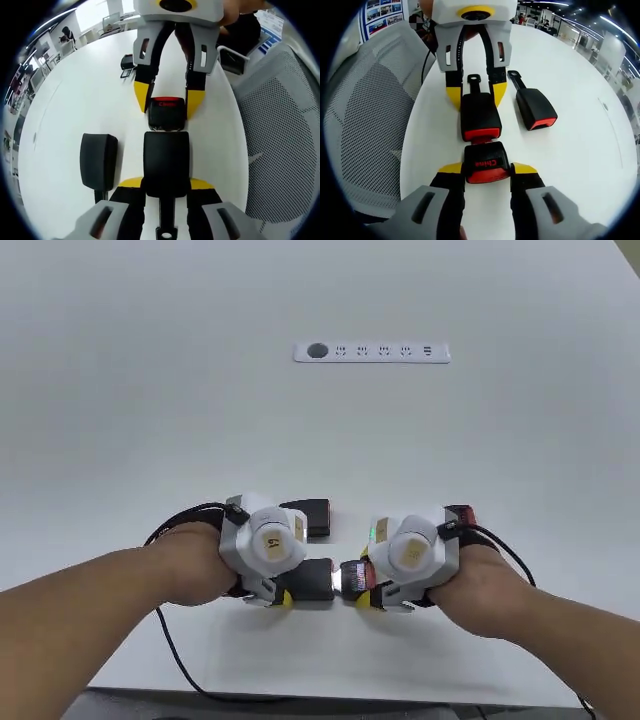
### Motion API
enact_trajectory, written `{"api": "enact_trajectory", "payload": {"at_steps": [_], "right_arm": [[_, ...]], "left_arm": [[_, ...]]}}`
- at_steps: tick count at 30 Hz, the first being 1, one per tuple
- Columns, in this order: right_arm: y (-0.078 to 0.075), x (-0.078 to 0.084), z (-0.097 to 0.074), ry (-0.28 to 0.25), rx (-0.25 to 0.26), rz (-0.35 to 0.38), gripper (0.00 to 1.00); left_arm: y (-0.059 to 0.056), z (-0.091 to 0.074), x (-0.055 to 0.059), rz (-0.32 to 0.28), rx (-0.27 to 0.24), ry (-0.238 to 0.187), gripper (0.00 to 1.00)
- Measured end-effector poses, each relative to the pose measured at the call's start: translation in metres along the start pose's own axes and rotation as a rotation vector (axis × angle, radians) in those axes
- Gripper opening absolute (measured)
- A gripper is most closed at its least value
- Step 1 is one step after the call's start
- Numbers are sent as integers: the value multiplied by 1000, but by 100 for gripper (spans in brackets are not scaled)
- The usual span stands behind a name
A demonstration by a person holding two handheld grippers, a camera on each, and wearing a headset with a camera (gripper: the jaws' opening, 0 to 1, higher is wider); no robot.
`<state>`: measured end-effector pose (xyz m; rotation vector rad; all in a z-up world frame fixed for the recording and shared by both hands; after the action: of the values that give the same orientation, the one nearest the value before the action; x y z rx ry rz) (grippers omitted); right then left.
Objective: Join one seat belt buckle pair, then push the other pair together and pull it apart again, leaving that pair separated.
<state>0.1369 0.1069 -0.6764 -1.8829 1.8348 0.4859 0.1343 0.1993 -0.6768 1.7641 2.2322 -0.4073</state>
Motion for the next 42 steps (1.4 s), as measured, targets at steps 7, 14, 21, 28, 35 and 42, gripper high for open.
{"api": "enact_trajectory", "payload": {"at_steps": [7,14,21,28,35,42], "right_arm": [[-1,2,2,17,-15,7,34],[-2,-2,-2,2,-9,8,35],[-5,-12,-22,-35,0,16,35],[-20,0,-46,-40,32,23,33],[-44,26,-60,-9,75,48,33],[-70,53,-74,19,112,60,33]], "left_arm": [[0,-2,0,-40,1,-3,33],[1,-7,5,-74,-11,10,37],[3,-28,-12,-101,-39,-61,38],[20,-41,-20,-87,-75,-86,38],[50,-44,-20,-136,-120,-105,40],[73,-41,-22,-125,-123,-105,41]]}}
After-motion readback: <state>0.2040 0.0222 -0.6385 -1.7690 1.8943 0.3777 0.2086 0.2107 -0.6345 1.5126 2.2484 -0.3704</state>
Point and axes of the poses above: the centre of the closed fingertips' face, and the gripper's own axes: z roughly forward along the fingers, y roughly to its left, x roughly out of its underside, the point moved 2 cm from there along -z, roughly backward along the fingers, and after that the axes turned 6 degrees about -z, right-handed, at the moved point
